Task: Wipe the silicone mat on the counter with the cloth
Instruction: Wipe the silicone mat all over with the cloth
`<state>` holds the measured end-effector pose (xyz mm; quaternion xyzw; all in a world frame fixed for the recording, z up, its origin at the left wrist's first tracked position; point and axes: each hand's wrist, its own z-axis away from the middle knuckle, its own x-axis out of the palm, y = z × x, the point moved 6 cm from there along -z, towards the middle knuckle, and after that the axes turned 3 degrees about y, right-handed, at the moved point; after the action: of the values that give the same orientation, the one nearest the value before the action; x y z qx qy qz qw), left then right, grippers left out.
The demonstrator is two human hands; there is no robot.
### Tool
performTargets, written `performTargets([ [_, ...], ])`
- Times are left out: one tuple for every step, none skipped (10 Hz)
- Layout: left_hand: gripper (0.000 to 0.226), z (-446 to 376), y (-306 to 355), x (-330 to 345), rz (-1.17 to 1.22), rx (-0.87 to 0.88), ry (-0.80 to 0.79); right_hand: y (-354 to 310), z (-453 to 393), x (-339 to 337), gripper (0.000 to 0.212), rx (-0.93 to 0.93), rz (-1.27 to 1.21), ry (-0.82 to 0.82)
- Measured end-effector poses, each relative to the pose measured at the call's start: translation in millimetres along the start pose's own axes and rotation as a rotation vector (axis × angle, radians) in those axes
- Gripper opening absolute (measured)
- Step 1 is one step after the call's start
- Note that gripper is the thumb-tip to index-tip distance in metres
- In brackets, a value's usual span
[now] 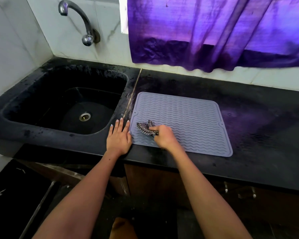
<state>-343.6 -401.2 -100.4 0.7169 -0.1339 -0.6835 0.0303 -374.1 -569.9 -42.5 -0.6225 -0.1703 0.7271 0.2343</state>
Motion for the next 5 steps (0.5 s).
performTargets([
  [0.053, 0, -1, 0, 0.0, -0.003, 0.009, 12, 3, -15, 0.054, -0.018, 0.075, 0.11],
  [0.053, -1, -1, 1, -0.001, -0.001, 0.011, 21, 8, -4, 0.054, -0.072, 0.115, 0.106],
  [0.053, -1, -1, 2, 0.005, -0.002, 0.013, 29, 11, 1, 0.055, -0.084, 0.15, 0.13],
  [0.053, -1, -1, 3, 0.0, -0.005, 0.011, 30, 13, 1, 0.055, -0.092, 0.164, 0.141],
  [0.053, -2, -2, 3, -0.003, -0.008, 0.01, 28, 11, 0, 0.053, -0.106, 0.184, 0.145],
])
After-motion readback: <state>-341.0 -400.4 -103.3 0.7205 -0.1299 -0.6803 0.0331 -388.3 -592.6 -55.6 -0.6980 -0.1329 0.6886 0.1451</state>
